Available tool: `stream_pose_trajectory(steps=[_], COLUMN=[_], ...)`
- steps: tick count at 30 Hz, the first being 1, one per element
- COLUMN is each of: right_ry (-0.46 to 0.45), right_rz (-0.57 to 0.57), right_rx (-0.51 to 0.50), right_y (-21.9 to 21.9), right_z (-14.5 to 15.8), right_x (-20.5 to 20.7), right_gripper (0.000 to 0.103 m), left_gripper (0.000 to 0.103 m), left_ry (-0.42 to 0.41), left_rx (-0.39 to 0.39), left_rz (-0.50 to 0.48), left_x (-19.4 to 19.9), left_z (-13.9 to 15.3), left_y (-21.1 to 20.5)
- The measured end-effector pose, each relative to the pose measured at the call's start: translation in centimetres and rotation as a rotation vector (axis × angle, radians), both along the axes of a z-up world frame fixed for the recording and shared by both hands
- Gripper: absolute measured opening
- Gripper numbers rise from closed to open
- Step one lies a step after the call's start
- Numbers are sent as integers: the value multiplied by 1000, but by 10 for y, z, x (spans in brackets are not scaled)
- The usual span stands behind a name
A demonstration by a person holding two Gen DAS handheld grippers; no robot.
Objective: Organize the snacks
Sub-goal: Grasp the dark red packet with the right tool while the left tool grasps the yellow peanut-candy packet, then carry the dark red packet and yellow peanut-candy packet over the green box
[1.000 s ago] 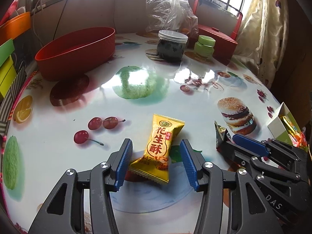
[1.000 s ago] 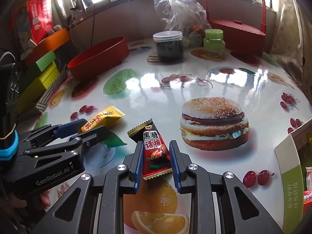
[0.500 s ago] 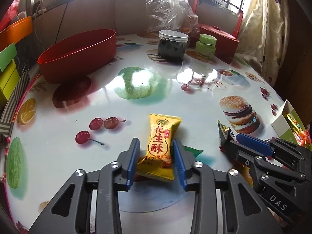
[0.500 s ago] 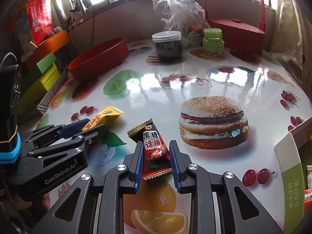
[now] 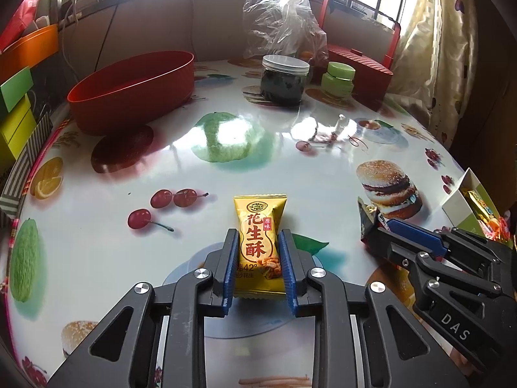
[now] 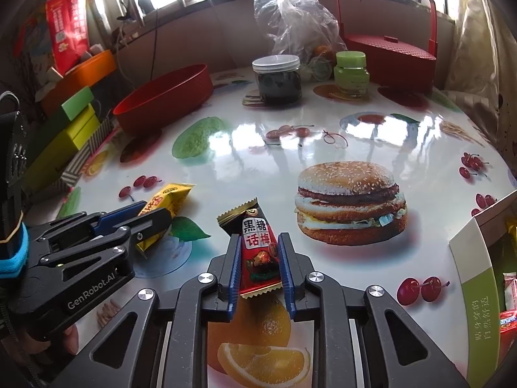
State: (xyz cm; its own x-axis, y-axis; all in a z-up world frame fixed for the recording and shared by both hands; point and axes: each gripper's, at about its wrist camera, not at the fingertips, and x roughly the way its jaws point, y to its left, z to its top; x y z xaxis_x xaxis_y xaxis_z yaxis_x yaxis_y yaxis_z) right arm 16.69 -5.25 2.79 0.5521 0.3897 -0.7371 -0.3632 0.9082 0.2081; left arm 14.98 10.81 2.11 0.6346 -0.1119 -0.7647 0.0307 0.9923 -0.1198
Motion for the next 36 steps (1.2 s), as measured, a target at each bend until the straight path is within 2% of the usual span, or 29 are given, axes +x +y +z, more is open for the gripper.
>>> stream_pose_trajectory(steps=[12, 19, 21, 23, 27, 31, 36], right_ry=[-9, -15, -7, 4, 16, -5, -27], right_rz=[6, 12, 13, 20, 46, 58, 59], right_rx=[0, 4, 16, 24, 10, -38, -88], right_y=[0, 0, -1, -1, 4, 12, 16], right_z=[3, 3, 2, 1, -3, -4, -5], right_x=[-5, -7, -5, -3, 0, 1, 1], right_gripper=[17, 16, 17, 27, 35, 36, 33], left_gripper=[26, 28, 30, 32, 40, 43, 43], left_ry=[-1, 15, 22, 21, 23, 26, 17], left_rx=[-22, 4, 8, 12, 14, 51, 24], left_rz=[-6, -8, -5, -7, -24, -35, -24], left_x=[-5, -1, 0, 1, 3, 4, 3], left_z=[1, -2, -3, -4, -4, -5, -4], left_y=[4, -1, -2, -2, -3, -9, -5])
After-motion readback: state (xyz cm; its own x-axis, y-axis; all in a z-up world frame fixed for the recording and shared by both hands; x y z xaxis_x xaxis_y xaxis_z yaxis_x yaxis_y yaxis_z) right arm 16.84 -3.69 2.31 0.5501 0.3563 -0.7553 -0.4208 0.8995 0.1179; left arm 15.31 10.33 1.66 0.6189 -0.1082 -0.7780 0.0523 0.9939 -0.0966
